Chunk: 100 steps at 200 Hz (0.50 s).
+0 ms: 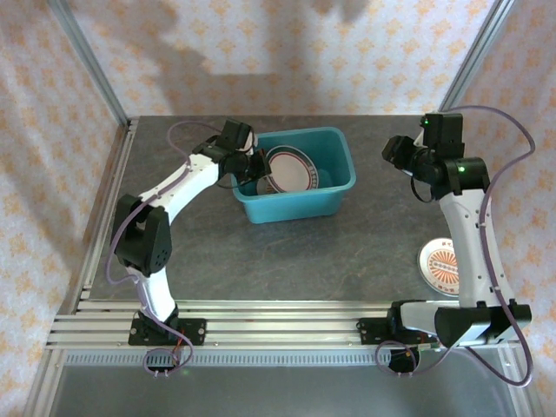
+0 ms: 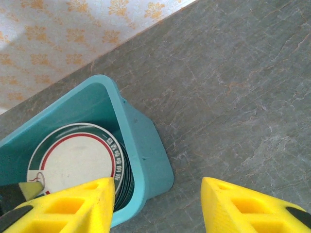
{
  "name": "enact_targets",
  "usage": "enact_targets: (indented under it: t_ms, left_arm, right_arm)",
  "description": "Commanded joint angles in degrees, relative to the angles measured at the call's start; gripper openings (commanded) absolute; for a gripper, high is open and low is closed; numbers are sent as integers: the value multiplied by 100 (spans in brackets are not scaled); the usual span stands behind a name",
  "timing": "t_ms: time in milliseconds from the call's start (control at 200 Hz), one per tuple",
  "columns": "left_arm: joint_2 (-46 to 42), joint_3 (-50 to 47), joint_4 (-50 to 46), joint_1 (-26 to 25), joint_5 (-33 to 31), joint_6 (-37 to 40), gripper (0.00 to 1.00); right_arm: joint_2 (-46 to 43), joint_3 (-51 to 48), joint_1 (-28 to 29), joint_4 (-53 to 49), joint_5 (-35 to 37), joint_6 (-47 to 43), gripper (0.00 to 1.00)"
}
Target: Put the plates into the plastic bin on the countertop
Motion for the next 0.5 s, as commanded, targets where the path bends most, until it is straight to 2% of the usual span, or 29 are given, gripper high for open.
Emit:
enact_targets:
  t_ms: [0, 270, 495]
  left_arm:
    - [237, 184, 14, 56, 187, 239, 0]
    - [574, 248, -218, 56, 156, 359, 0]
    - [758, 520, -733, 56, -139, 636, 0]
  right_arm:
    - [19, -66, 43, 111, 125, 58, 50]
    - [26, -168, 44, 129, 135, 33, 50]
    - [113, -261, 44, 231, 82, 14, 50]
